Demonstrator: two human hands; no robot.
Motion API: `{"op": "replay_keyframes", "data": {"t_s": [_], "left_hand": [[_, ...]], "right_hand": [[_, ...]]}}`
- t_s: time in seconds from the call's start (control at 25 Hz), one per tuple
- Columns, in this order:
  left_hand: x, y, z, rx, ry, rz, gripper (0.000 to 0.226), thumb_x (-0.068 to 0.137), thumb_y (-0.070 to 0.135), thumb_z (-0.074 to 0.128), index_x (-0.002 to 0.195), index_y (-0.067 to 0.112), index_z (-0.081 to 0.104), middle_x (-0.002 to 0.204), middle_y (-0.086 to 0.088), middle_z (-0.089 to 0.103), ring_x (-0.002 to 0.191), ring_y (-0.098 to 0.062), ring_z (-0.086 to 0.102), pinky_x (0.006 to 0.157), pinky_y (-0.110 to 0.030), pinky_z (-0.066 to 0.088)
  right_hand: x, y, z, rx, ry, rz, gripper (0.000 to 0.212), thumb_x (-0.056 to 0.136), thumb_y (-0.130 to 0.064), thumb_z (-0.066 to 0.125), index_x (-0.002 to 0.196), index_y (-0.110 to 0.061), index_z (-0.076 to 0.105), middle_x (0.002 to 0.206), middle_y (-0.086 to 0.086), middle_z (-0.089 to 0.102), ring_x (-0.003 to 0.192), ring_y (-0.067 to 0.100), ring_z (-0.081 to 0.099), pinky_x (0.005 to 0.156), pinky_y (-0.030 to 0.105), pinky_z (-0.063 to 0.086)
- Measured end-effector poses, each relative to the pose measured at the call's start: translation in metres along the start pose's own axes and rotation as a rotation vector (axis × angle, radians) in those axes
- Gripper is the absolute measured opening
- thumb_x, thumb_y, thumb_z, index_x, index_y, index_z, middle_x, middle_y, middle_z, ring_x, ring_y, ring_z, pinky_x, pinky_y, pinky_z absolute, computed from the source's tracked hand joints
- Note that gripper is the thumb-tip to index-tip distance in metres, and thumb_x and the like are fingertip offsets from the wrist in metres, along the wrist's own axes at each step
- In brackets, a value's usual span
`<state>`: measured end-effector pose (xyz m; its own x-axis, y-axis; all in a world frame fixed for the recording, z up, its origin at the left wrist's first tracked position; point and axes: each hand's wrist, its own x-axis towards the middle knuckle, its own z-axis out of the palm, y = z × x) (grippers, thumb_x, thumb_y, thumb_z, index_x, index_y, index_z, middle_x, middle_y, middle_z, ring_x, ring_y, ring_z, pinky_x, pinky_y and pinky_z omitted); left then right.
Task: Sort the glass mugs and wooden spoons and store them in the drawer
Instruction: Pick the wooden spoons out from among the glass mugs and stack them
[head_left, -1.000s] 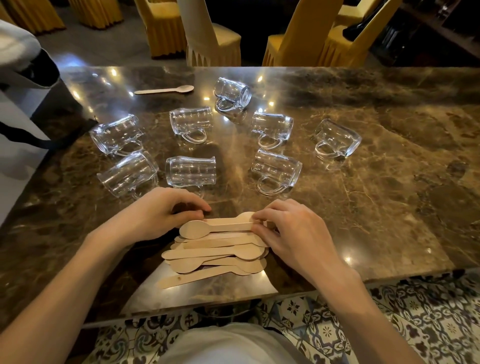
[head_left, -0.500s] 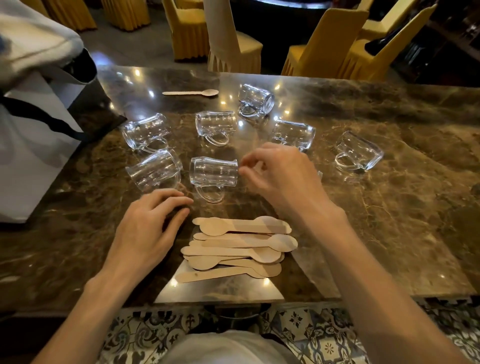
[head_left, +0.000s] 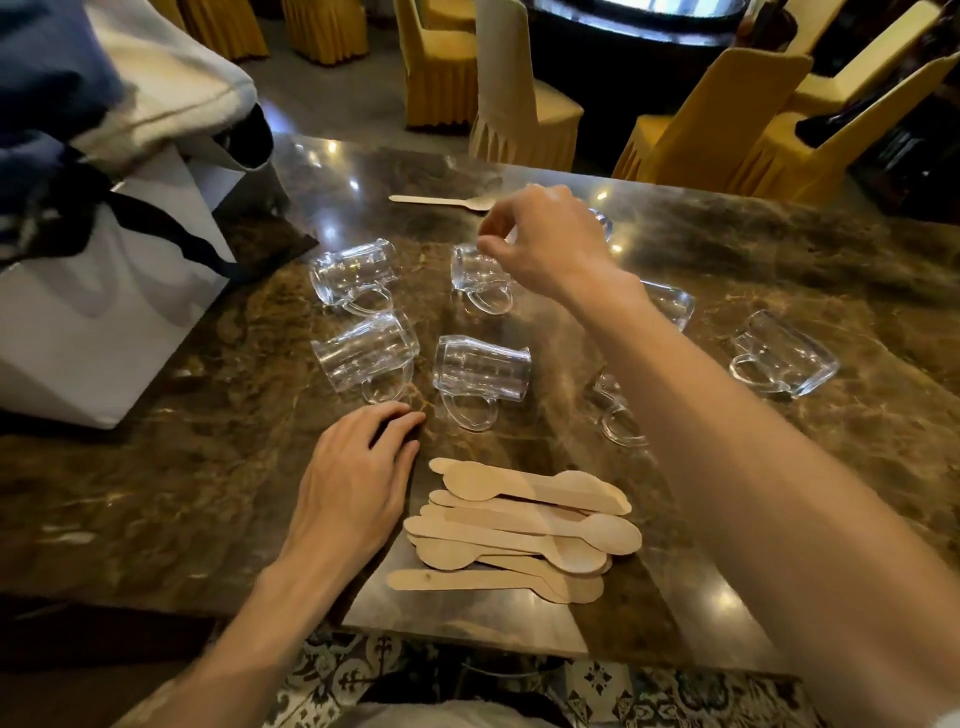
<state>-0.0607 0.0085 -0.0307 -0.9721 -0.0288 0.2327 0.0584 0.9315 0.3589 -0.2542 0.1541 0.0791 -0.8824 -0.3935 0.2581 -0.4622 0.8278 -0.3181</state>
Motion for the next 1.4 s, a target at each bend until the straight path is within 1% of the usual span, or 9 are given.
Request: {"op": "replay_keyframes", "data": {"t_s": [0.12,0.36,0.52,0.64,0.76,0.96,1.16,1.28,1.4], "left_hand": [[-0.001,-0.003,0.001,0.013,0.031,0.026,0.026,0.09,0.015,0.058,0.114,0.009,0.066,0.114,-0.008,0.064,0.106,-0.026,0.06,0.09,-0.04,0.047],[-0.005,-0.004,-0.001,0.028,0.009,0.013,0.038,0.091,0.028,0.039,0.114,0.013,0.066,0.113,-0.002,0.063,0.106,-0.02,0.059,0.09,-0.034,0.045],[-0.003,-0.003,-0.006,0.028,-0.017,-0.007,0.04,0.091,0.029,0.037,0.113,0.014,0.066,0.113,-0.001,0.063,0.106,-0.02,0.059,0.091,-0.035,0.046],[-0.003,-0.003,-0.006,0.034,-0.009,0.01,0.041,0.09,0.028,0.036,0.111,0.012,0.068,0.111,-0.002,0.064,0.102,-0.022,0.062,0.088,-0.038,0.048],[-0.002,-0.004,-0.002,0.02,0.009,0.032,0.038,0.091,0.028,0.039,0.111,0.013,0.067,0.112,0.0,0.063,0.104,-0.02,0.059,0.092,-0.032,0.04],[0.026,0.001,0.001,0.052,0.027,0.059,0.034,0.091,0.027,0.042,0.113,0.015,0.066,0.112,-0.001,0.062,0.105,-0.019,0.058,0.091,-0.034,0.042],[0.011,-0.005,0.003,0.092,-0.046,0.023,0.037,0.091,0.03,0.04,0.116,0.019,0.064,0.114,0.001,0.061,0.107,-0.018,0.057,0.09,-0.034,0.043],[0.011,-0.01,0.002,0.105,-0.06,0.02,0.038,0.091,0.031,0.038,0.118,0.021,0.063,0.117,0.002,0.06,0.11,-0.016,0.052,0.094,-0.03,0.038],[0.013,-0.012,0.005,0.088,-0.055,0.036,0.037,0.091,0.03,0.04,0.12,0.02,0.062,0.12,0.0,0.06,0.113,-0.016,0.049,0.095,-0.029,0.034]], "right_hand": [[0.02,0.001,0.004,-0.008,-0.006,0.017,0.019,0.088,-0.033,0.063,0.1,-0.021,0.072,0.1,0.0,0.071,0.093,0.018,0.063,0.081,0.035,0.053],[0.047,0.003,0.018,-0.023,-0.065,0.021,0.02,0.087,-0.034,0.064,0.101,-0.022,0.071,0.1,0.001,0.071,0.091,0.019,0.063,0.079,0.035,0.053],[0.069,0.002,0.027,-0.018,-0.095,0.014,0.021,0.087,-0.033,0.064,0.103,-0.022,0.07,0.103,0.001,0.07,0.094,0.019,0.063,0.083,0.04,0.054],[0.089,0.008,0.04,-0.019,-0.157,0.011,0.03,0.087,-0.033,0.065,0.113,-0.018,0.065,0.11,0.002,0.068,0.098,0.018,0.062,0.085,0.034,0.051],[0.112,0.02,0.051,-0.05,-0.233,0.022,0.04,0.087,-0.034,0.064,0.122,-0.015,0.058,0.118,0.005,0.063,0.104,0.02,0.059,0.08,0.029,0.045],[0.156,0.046,0.05,-0.142,-0.307,0.071,0.042,0.09,-0.033,0.058,0.128,-0.016,0.049,0.131,0.009,0.053,0.119,0.026,0.049,0.097,0.04,0.043],[0.156,0.044,0.087,-0.114,-0.433,0.077,0.04,0.092,-0.032,0.056,0.128,-0.017,0.048,0.125,0.01,0.054,0.113,0.027,0.053,0.096,0.043,0.046],[0.164,0.037,0.094,-0.131,-0.378,0.057,0.038,0.092,-0.03,0.056,0.128,-0.016,0.052,0.126,0.011,0.056,0.115,0.029,0.052,0.095,0.044,0.046],[0.172,0.037,0.095,-0.128,-0.29,0.069,0.033,0.091,-0.023,0.061,0.124,-0.019,0.058,0.127,0.007,0.057,0.118,0.025,0.052,0.091,0.038,0.047]]}}
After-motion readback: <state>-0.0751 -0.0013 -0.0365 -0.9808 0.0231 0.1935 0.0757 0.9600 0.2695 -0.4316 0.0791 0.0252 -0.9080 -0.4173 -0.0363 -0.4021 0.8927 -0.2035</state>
